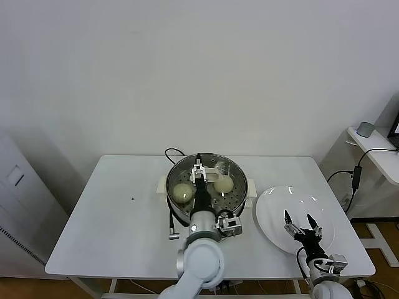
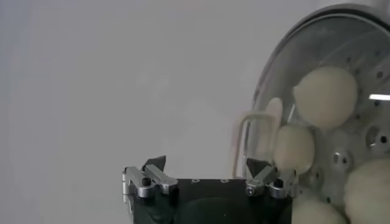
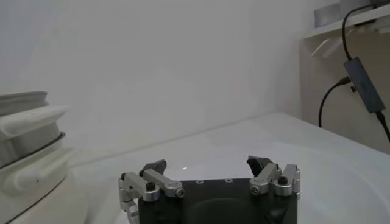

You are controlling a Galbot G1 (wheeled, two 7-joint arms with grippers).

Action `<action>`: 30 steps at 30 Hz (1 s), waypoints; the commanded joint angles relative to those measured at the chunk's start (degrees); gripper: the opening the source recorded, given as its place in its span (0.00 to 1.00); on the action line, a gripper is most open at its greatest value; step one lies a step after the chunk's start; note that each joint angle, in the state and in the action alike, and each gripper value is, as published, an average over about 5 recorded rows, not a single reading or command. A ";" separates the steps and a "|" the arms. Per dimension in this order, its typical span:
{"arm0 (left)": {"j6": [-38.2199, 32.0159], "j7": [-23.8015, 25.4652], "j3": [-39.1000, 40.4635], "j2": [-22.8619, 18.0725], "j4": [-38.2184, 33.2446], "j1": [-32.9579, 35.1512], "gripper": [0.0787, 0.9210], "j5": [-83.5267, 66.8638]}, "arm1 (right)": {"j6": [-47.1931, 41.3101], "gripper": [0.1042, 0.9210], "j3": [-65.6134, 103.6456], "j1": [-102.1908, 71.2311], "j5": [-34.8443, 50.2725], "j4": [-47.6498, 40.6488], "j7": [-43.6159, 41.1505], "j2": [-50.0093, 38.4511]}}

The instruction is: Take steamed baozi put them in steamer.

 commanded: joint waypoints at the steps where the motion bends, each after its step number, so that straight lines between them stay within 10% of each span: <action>1: 2.80 1.91 -0.74 0.44 -8.29 3.37 0.88 -0.05 | -0.22 0.88 -0.14 -0.11 0.03 0.22 -0.18 0.04; 10: 1.20 -9.30 -12.72 3.45 -16.23 7.68 0.88 -21.51 | -3.21 0.88 -1.68 -3.34 -1.09 6.62 -0.34 0.39; 20: -21.67 -10.84 -41.48 5.95 -21.28 15.92 0.88 -70.02 | -4.52 0.88 -3.81 -9.05 -2.43 15.48 -1.58 -3.01; 30: -39.16 -14.58 -45.65 4.76 -14.60 26.60 0.88 -85.23 | -5.89 0.88 -3.78 -13.46 -3.91 20.64 1.25 -1.10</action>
